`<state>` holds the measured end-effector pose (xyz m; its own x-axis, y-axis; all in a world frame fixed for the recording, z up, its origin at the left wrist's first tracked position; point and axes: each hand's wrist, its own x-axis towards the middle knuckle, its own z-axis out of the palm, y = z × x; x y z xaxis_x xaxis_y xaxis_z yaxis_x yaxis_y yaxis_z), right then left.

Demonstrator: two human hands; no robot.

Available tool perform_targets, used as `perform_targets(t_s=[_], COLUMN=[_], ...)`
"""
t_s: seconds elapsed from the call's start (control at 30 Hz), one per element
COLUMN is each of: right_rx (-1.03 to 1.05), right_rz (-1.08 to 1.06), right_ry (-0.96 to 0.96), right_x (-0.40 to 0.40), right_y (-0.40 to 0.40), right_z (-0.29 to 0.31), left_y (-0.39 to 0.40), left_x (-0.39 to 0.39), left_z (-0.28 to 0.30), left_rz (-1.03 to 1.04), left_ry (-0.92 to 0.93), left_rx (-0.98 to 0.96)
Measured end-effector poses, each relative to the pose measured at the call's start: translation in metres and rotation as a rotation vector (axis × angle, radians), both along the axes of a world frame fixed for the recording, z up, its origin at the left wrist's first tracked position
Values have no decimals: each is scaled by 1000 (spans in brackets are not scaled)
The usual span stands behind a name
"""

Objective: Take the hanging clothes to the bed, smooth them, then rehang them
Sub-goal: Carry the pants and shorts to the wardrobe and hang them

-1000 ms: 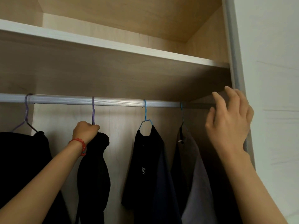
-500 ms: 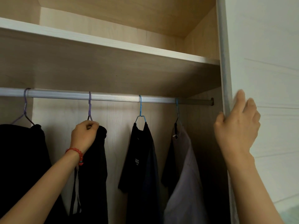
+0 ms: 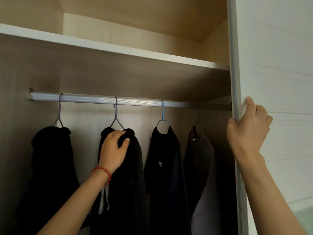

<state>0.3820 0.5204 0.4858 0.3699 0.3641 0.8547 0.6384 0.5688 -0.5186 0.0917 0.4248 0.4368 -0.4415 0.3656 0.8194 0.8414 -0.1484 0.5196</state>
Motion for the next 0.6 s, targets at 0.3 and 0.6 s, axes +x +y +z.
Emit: perform_targets(t_s=[0.3, 0.6], right_rx=[-8, 13], right_rz=[44, 217], right_ry=[-61, -46], right_x=[-79, -154], right_y=[-88, -187], right_z=[-4, -11], left_y=[-89, -213], left_x=[-12, -1], left_z=[-11, -7], left_rz=[-99, -267], left_ry=[79, 238], left_rx=[94, 153])
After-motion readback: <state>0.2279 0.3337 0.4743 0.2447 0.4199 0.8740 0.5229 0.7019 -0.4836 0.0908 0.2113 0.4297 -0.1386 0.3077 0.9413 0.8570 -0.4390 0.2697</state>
